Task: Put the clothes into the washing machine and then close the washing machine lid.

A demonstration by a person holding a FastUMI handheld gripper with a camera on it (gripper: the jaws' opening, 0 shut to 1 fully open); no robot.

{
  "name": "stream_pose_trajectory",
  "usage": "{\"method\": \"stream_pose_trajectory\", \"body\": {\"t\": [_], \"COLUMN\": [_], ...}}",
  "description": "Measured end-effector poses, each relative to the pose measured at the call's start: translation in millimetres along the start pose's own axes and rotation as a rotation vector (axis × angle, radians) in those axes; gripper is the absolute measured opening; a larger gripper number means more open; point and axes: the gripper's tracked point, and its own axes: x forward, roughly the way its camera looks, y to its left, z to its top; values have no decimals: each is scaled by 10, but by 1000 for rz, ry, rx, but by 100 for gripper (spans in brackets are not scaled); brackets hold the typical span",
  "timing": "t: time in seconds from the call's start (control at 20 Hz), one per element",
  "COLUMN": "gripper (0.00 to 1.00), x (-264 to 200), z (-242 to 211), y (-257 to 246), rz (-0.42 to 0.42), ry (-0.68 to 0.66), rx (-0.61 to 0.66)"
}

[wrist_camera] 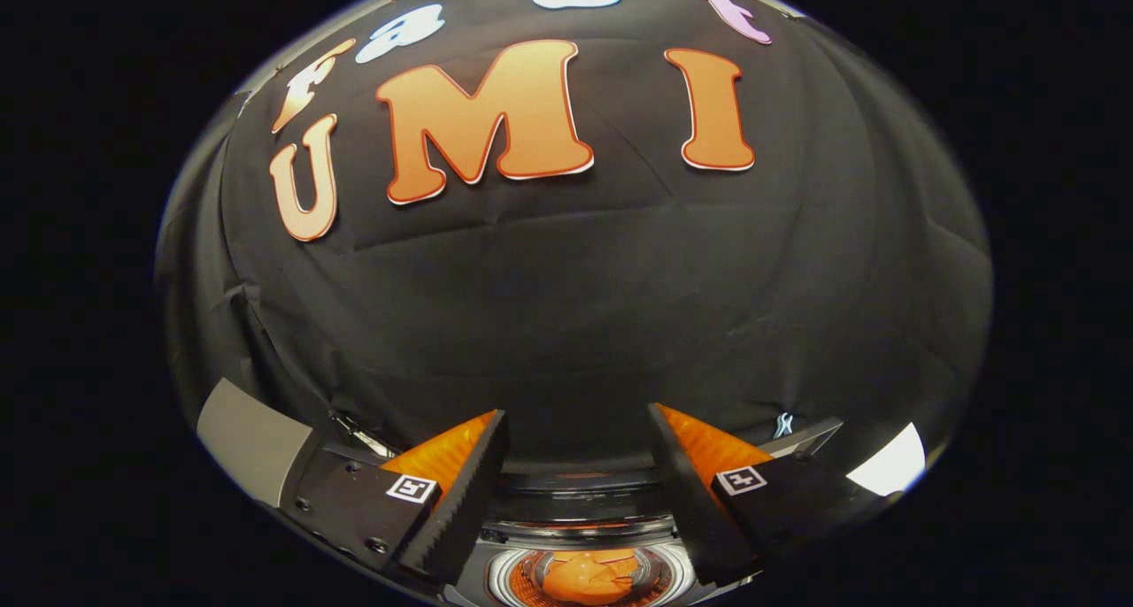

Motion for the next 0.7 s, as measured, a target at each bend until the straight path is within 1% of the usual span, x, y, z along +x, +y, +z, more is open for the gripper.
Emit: {"method": "stream_pose_trajectory", "body": {"t": [0.2, 0.3, 0.4, 0.45, 0.7], "gripper": [99, 100, 100, 99, 100], "x": [47, 32, 27, -14, -183], "z": [-39, -120, -69, -107, -200], "y": [-34, -44, -32, -33, -30], "rz": [-17, -9, -13, -13, -15], "ry": [10, 21, -1, 4, -3], "rx": [-17, -68, -40, -55, -49]}}
